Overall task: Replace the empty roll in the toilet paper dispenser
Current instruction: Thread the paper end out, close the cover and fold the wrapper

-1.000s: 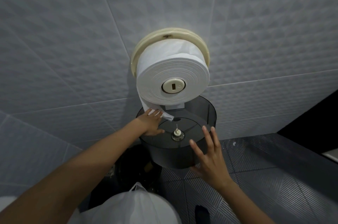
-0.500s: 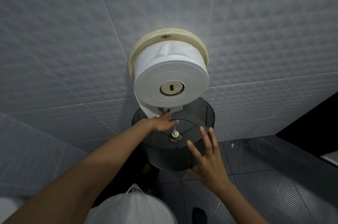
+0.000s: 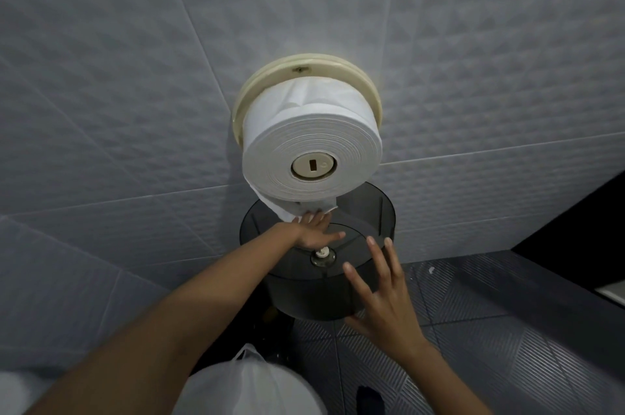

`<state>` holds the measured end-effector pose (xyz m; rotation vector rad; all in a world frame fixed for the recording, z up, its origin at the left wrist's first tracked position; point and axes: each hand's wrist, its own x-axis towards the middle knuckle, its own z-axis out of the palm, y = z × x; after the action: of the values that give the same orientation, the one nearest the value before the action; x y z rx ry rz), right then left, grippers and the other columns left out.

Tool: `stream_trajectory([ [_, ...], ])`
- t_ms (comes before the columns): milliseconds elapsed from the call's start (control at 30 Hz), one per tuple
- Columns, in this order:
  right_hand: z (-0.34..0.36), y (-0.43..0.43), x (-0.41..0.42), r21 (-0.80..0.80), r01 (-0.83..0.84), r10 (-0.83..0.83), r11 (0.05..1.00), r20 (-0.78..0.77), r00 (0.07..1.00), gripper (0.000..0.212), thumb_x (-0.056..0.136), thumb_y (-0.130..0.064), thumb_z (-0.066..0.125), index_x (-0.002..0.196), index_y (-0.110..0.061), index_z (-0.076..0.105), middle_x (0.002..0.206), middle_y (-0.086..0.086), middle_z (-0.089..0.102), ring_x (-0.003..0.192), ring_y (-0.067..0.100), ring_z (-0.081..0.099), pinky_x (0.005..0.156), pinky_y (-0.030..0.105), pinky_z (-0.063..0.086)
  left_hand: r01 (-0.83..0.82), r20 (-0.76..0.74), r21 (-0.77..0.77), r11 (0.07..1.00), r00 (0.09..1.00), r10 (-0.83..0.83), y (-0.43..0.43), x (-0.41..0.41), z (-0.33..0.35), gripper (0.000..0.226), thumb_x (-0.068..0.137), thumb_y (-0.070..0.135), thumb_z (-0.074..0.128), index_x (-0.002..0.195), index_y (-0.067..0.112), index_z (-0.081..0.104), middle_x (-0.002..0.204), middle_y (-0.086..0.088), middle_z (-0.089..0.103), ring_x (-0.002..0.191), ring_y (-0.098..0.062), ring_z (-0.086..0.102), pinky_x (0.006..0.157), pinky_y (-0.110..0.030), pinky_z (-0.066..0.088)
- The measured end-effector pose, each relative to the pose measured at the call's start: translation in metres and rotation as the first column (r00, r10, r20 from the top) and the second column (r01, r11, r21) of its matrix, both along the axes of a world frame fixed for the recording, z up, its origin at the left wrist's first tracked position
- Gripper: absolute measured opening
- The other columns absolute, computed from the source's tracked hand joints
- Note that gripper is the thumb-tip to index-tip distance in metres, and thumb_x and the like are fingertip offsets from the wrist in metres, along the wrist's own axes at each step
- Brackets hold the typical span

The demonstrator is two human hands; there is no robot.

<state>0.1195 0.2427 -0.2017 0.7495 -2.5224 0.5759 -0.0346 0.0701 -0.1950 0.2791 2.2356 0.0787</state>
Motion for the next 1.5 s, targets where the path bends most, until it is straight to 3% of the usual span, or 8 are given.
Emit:
stream_trajectory([
  [133,-0.002,0.0,0.001,0.015,-0.004,0.004,1.0,0.004,1.0,0.1,0.073,-0.05,0.063,0.151,-0.035,0.002,0.16,0.012,-0.006,0.143,0.045,0.007,0.098,0.067,0.037,-0.059,0.098,0.04,0.997,0.994,0.055,0.001,0.003,-0.007,0.094,0.078,0.083,0.015,0.148,0.03,-0.018,0.158,0.002,-0.025,0.145,-0.025,-0.023,0.118,-0.053,-0.007],
  [233,-0.004,0.0,0.001,0.021,0.002,-0.002,1.0,-0.004,1.0,0.1,0.073,-0.048,0.063,0.151,-0.035,0.002,0.16,0.012,-0.005,0.144,0.044,0.006,0.098,0.066,0.038,-0.084,0.132,0.065,0.994,0.988,0.075,0.001,0.0,-0.014,0.1,0.076,0.085,0.016,0.149,0.025,-0.018,0.157,0.001,-0.025,0.144,-0.023,-0.026,0.119,-0.05,-0.008],
  [633,-0.016,0.0,0.001,0.006,0.029,-0.029,1.0,-0.036,0.999,0.097,0.075,-0.048,0.064,0.151,-0.036,0.004,0.153,0.017,0.01,0.144,0.043,0.008,0.1,0.065,0.037,-0.061,0.034,-0.03,0.998,0.998,0.062,0.003,-0.009,-0.021,0.093,0.081,0.08,0.013,0.149,0.023,-0.017,0.158,0.0,-0.025,0.144,-0.028,-0.025,0.116,-0.058,-0.007],
  [800,-0.01,0.002,0.002,0.002,0.006,-0.006,1.0,0.003,1.0,0.099,0.073,-0.052,0.062,0.151,-0.034,0.003,0.157,0.016,0.002,0.143,0.045,0.007,0.105,0.063,0.033,-0.015,0.037,-0.006,1.0,0.999,0.015,0.0,0.007,0.008,0.086,0.087,0.074,0.016,0.151,0.024,-0.013,0.159,0.001,-0.02,0.145,-0.027,-0.022,0.116,-0.05,-0.008],
  [900,-0.003,0.003,0.001,-0.006,0.016,-0.016,1.0,0.023,1.0,0.1,0.072,-0.053,0.062,0.151,-0.034,0.004,0.154,0.019,0.007,0.141,0.049,0.011,0.107,0.062,0.03,0.045,0.005,-0.006,0.999,0.999,-0.045,-0.008,0.024,0.034,0.082,0.089,0.072,0.015,0.151,0.026,-0.011,0.16,0.001,-0.019,0.146,-0.03,-0.02,0.118,-0.054,-0.006],
  [1100,0.004,0.007,0.003,0.003,0.017,-0.017,1.0,0.066,0.998,0.113,0.064,-0.048,0.072,0.151,-0.033,0.003,0.159,0.015,-0.005,0.143,0.048,0.007,0.11,0.056,0.022,-0.098,-0.151,0.172,0.98,0.981,0.125,-0.046,0.073,0.096,0.069,0.093,0.064,0.012,0.151,0.03,-0.005,0.16,0.008,-0.015,0.146,-0.022,-0.02,0.118,-0.05,-0.009],
  [1267,0.025,0.003,0.003,0.0,0.034,-0.034,0.999,0.143,0.989,0.13,0.05,-0.042,0.088,0.151,-0.031,0.006,0.157,0.022,0.004,0.144,0.046,0.005,0.11,0.056,0.023,-0.175,-0.357,0.338,0.925,0.885,0.298,-0.073,0.132,0.114,0.065,0.095,0.059,0.019,0.152,0.033,0.0,0.161,0.006,-0.01,0.147,-0.019,-0.016,0.118,-0.046,-0.008],
  [1500,0.086,0.005,-0.021,-0.057,-0.021,0.033,0.998,0.216,0.976,0.122,0.056,-0.042,0.08,0.15,-0.037,0.002,0.159,0.011,-0.013,0.147,0.034,-0.009,0.109,0.053,0.019,-0.141,-0.476,0.574,0.806,0.744,0.469,-0.071,0.182,0.107,0.094,0.083,0.071,0.039,0.14,0.044,-0.031,0.15,0.007,-0.041,0.142,-0.013,-0.027,0.118,-0.04,-0.006],
])
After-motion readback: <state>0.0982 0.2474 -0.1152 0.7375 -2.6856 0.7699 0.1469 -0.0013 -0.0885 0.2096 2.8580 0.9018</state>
